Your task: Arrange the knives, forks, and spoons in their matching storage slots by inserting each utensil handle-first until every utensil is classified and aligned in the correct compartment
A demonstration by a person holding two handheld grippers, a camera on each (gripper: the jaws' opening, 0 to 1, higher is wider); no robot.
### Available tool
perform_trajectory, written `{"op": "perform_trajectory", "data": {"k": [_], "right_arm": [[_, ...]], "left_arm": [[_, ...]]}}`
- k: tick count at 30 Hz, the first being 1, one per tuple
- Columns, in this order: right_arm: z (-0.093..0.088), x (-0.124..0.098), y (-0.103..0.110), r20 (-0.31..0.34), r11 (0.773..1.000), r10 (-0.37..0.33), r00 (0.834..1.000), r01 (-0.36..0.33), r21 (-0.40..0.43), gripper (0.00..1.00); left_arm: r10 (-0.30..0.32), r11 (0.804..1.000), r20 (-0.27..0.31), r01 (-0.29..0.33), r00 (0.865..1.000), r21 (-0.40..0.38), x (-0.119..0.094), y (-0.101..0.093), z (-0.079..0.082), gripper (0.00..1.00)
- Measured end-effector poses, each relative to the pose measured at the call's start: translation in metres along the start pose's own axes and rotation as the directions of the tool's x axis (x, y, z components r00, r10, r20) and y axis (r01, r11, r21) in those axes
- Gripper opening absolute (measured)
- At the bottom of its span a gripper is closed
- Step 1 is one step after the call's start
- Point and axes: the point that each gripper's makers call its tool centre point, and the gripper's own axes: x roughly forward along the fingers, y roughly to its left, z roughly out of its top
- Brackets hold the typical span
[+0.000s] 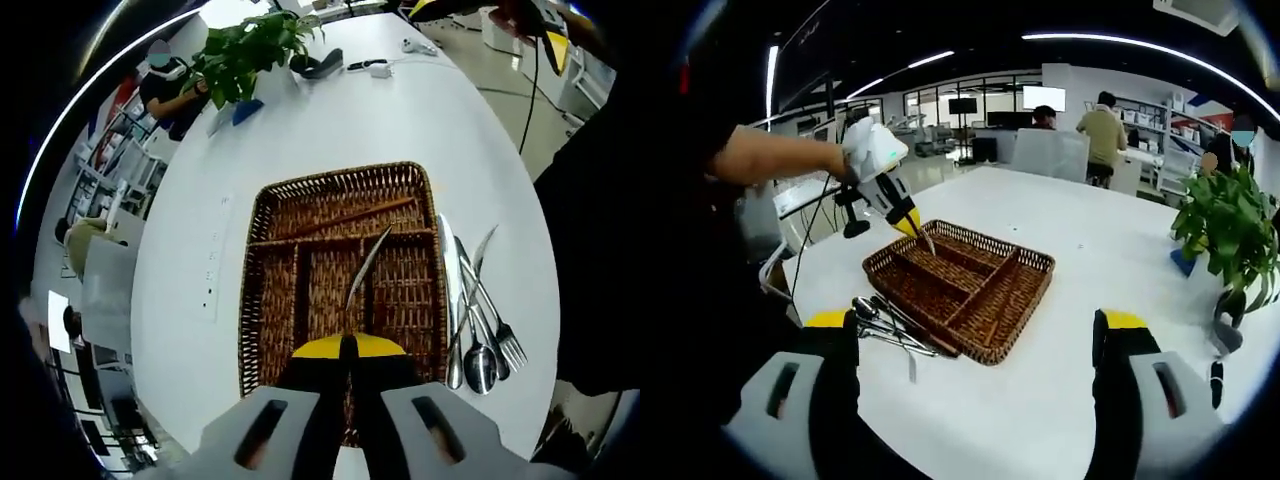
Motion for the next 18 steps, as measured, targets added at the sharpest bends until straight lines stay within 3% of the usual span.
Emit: {"op": "perform_trajectory", "data": {"k": [18], "right_arm": [[0.002,-0.008,0.0,0.026,0.999,-0.038,0.999,0.038,0.004,1.0]], "left_arm": [[0.007,1.0,-0.013,-0.007,1.0,-0.026,0.011,0.053,0.001,0.0]]}}
